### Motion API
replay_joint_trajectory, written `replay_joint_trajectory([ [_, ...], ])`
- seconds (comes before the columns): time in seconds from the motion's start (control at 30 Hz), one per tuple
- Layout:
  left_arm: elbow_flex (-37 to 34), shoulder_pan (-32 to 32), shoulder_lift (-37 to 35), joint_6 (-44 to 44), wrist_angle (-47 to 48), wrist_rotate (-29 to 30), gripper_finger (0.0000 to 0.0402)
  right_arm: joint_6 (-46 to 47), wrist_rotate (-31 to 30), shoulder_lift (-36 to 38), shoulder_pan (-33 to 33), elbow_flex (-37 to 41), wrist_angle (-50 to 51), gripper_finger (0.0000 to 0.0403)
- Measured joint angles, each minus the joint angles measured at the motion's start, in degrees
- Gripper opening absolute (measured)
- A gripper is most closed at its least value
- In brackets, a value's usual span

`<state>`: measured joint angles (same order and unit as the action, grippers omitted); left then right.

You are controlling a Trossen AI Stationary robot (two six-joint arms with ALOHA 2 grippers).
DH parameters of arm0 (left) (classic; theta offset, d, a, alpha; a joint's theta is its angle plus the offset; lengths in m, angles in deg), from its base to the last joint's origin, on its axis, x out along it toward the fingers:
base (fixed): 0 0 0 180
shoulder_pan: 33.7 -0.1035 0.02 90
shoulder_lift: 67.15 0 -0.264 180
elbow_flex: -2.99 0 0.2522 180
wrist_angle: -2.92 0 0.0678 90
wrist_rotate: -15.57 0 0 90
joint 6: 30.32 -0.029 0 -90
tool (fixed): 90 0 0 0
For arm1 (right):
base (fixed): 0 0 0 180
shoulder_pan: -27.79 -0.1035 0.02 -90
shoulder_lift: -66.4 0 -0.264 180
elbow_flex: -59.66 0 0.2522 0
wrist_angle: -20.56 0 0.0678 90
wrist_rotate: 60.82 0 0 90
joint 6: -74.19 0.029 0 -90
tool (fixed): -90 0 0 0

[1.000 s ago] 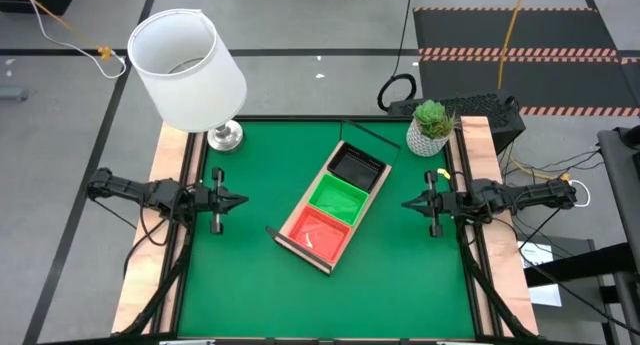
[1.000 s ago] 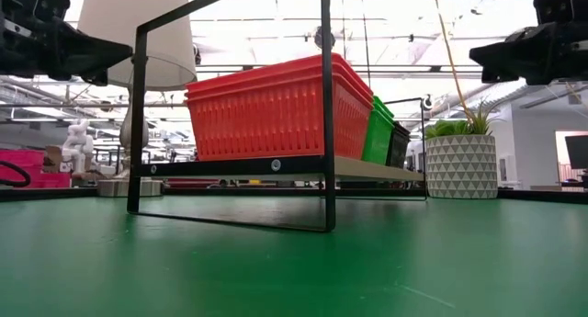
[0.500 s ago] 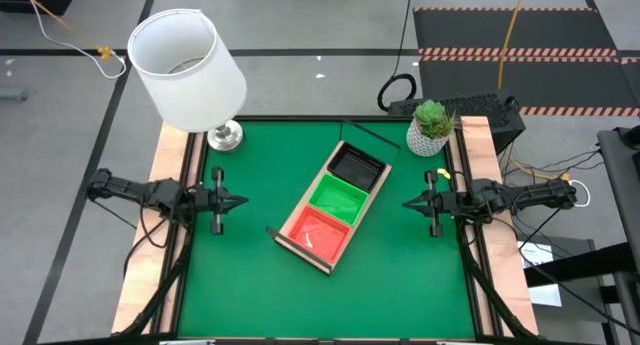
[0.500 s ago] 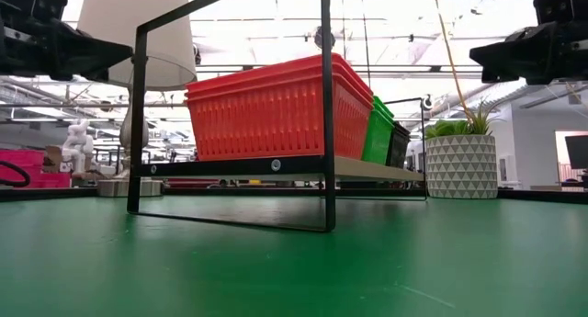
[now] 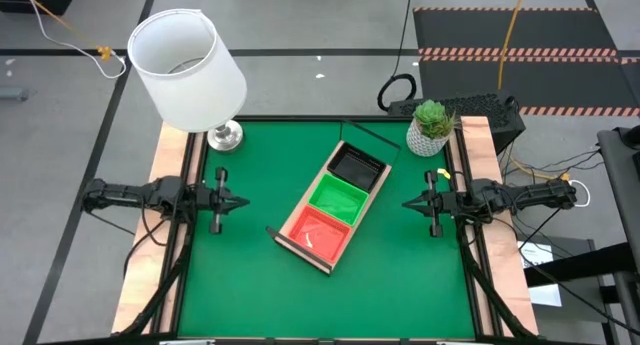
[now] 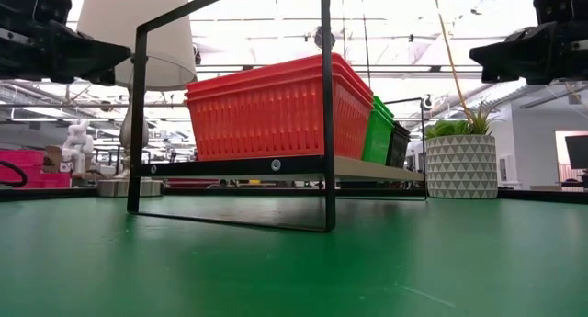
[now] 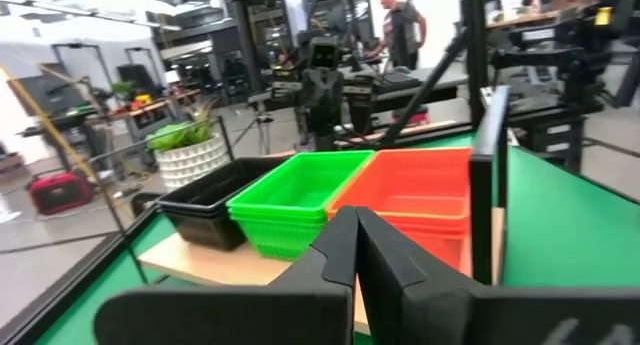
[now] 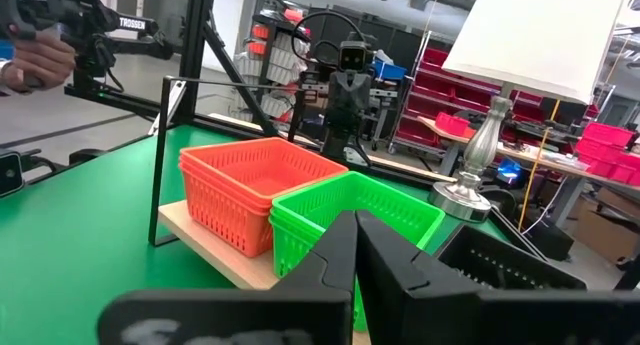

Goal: Stack baskets on shelf by color
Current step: Return to Home Position

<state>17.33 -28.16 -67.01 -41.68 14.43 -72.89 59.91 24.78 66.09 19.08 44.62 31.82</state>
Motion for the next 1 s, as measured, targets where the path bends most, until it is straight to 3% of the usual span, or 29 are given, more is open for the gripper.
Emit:
replay_joint_trajectory([
  [0.33,0.04,-1.82,1.04,-0.81,1.50,-0.34,0.0017,-0.02,0.00,0.00,-0.01,0.00,0.00,0.0000],
  [0.63,0.04,-1.92,1.31,-1.58,1.48,-0.15,0.0003,0.00,0.00,0.00,-0.01,0.00,0.00,0.0000],
  [1.0,0.04,-1.92,1.33,-1.50,1.52,-0.04,0.0036,-0.02,0.00,0.00,-0.02,0.00,0.00,0.0000],
])
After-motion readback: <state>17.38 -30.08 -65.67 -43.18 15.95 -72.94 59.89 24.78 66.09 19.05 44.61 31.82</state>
